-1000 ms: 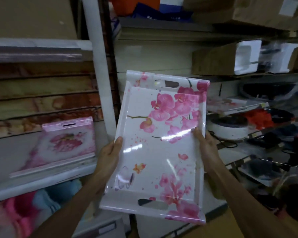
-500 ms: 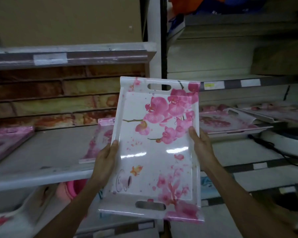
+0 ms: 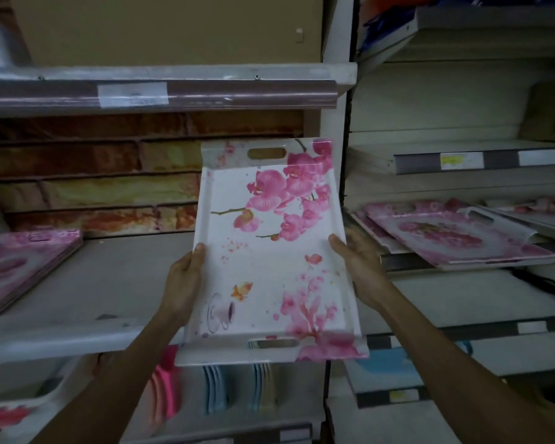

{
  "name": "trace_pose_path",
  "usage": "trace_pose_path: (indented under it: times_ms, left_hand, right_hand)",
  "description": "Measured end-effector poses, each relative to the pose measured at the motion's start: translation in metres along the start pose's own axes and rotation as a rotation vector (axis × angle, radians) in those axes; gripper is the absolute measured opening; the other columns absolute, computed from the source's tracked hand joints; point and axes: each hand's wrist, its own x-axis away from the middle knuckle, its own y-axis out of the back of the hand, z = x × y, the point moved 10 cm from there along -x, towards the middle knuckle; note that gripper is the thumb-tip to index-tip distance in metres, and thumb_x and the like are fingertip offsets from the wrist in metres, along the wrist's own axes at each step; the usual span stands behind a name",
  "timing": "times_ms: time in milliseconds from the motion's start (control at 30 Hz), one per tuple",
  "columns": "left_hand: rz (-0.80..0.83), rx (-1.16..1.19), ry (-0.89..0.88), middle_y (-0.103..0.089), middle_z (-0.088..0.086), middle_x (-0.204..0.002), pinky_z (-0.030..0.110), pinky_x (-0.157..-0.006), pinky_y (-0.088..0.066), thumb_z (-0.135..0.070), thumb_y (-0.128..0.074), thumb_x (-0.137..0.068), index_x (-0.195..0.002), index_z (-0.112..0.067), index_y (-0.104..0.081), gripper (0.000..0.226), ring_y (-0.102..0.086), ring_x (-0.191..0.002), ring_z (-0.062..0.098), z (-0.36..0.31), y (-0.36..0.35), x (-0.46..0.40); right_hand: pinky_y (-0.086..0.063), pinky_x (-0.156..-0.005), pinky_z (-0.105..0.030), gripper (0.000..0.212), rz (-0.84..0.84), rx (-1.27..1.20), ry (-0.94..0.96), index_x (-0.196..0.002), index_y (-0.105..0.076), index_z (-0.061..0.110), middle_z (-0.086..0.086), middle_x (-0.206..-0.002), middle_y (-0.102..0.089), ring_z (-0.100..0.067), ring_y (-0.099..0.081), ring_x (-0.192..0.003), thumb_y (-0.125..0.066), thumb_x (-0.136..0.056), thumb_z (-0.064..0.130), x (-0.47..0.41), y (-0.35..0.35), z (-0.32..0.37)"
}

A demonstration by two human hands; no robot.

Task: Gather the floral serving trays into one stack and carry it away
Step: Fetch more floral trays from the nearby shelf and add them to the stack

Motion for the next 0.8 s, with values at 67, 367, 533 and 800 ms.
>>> trace_pose_path:
  times_ms: [67, 367, 533, 800]
  left_hand:
    - [-0.013, -0.008, 0.018, -0.07, -0.006, -0.087, 0.018, -0.056, -0.049, -0.044, -0.041, -0.1, -0.092, -0.015, -0.068, 0.041, -0.067, -0.074, 0.007, 0.003, 0.006, -0.018]
    - [0.02, -0.05, 0.1, -0.068, 0.008, -0.101, 0.028, -0.061, -0.049, -0.04, -0.051, -0.097, -0.11, -0.004, -0.059, 0.039, -0.065, -0.083, 0.02, 0.035, 0.017, -0.096]
    - [0.142, -0.08, 0.108, -0.067, 0.013, -0.107, 0.039, -0.07, -0.058, -0.009, -0.064, -0.09, -0.102, -0.013, -0.06, 0.014, -0.068, -0.086, 0.027, 0.048, 0.012, -0.122]
    - [0.107, -0.374, 0.121, -0.06, 0.019, -0.126, 0.043, -0.091, -0.05, -0.01, -0.047, -0.094, -0.133, -0.002, -0.05, 0.04, -0.058, -0.11, 0.037, 0.091, 0.014, -0.139]
  right_hand:
    - [-0.061, -0.074, -0.036, 0.032, 0.02, 0.063, -0.011, -0.124, -0.056, 0.015, -0.006, -0.106, -0.072, -0.018, -0.072, -0.085, -0.064, -0.093, 0.021, -0.003, -0.01, -0.006]
    - [-0.054, -0.093, -0.034, 0.046, 0.092, 0.24, -0.058, -0.135, -0.055, 0.024, -0.002, -0.123, -0.067, -0.018, -0.066, -0.107, -0.054, -0.095, 0.002, -0.04, -0.049, -0.032]
    - [-0.053, -0.077, -0.023, 0.043, 0.043, 0.32, -0.118, -0.135, -0.056, 0.016, -0.004, -0.121, -0.065, -0.019, -0.063, -0.101, -0.053, -0.095, 0.002, -0.065, -0.062, -0.051]
    - [-0.051, -0.072, -0.019, 0.041, 0.05, 0.46, -0.174, -0.134, -0.056, 0.015, -0.004, -0.118, -0.063, -0.018, -0.062, -0.099, -0.052, -0.094, 0.004, -0.08, -0.071, -0.093]
